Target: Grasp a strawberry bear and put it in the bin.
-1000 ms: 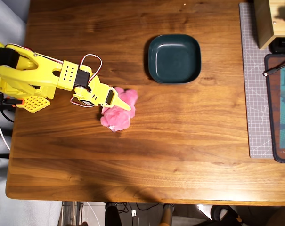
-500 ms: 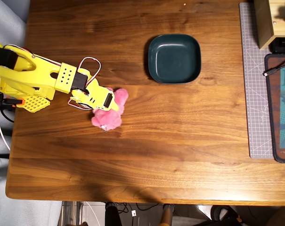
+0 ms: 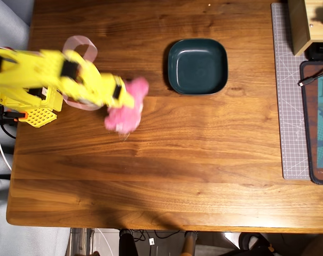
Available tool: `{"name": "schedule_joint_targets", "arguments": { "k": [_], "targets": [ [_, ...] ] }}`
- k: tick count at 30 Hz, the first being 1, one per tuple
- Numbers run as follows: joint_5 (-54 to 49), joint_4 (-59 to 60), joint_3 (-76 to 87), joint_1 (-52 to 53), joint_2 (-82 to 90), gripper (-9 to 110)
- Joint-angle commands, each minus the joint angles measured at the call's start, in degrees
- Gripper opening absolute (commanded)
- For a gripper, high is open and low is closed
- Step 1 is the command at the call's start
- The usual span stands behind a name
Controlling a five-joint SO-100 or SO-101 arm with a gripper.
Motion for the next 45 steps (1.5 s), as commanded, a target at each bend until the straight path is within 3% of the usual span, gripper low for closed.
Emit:
{"name": "schedule_joint_targets", "arguments": {
  "k": [1,6,16,29,45],
  "targets": [
    [-0.5,4.3,-14.7,8.2,3.7,0],
    [-0.4,3.6,-19.6,16.2,1.7,0],
    [-1.5,-20.6,-17.3,16.3,-4.5,0],
    [-1.8,-21.2,-35.9,8.3,-32.4,0],
    [-1.8,-21.1,-56.8,11.1,-55.7,1]
  ]
}}
